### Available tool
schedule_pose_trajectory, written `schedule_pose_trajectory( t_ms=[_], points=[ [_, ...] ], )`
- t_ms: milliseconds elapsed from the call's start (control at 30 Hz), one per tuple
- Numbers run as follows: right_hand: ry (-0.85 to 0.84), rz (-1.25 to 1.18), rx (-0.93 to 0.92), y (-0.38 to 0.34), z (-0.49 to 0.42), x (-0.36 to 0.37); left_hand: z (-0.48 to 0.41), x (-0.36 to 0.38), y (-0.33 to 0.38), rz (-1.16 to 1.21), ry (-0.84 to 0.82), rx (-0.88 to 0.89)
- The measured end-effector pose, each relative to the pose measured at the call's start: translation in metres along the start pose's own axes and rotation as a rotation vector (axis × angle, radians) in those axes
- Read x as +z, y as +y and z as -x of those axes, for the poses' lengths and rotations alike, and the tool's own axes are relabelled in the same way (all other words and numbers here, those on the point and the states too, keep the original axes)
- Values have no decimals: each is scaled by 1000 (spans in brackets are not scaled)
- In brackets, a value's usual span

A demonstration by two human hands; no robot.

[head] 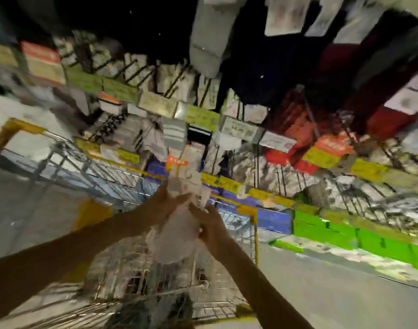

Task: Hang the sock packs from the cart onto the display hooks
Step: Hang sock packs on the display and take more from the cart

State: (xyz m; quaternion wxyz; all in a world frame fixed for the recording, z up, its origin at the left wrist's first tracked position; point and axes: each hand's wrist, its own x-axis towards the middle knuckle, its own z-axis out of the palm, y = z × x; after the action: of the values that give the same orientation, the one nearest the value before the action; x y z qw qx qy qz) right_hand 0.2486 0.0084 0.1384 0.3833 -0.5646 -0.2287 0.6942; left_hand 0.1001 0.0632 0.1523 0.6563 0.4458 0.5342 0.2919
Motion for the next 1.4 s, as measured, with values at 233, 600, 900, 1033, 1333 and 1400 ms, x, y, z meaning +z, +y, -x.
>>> schedule_pose_trajectory(
  t_ms=[233,600,900,1033,1333,1400],
  points=[
    [-43,21,-266,-120,93,-4,82,37,144,13,-129,336],
    [35,14,-606,-288,174,47,112,30,301,-15,-143,637],
    [79,-111,-802,-368,185,86,107,13,396,102,-159,779],
    [78,-84,-916,-418,198,105,104,13,449,71,-150,859],
    [98,-18,-1101,-474,216,115,101,11,516,-19,-205,1050],
    [109,8,-1136,-481,219,116,102,12,521,23,-205,1058]
  ],
)
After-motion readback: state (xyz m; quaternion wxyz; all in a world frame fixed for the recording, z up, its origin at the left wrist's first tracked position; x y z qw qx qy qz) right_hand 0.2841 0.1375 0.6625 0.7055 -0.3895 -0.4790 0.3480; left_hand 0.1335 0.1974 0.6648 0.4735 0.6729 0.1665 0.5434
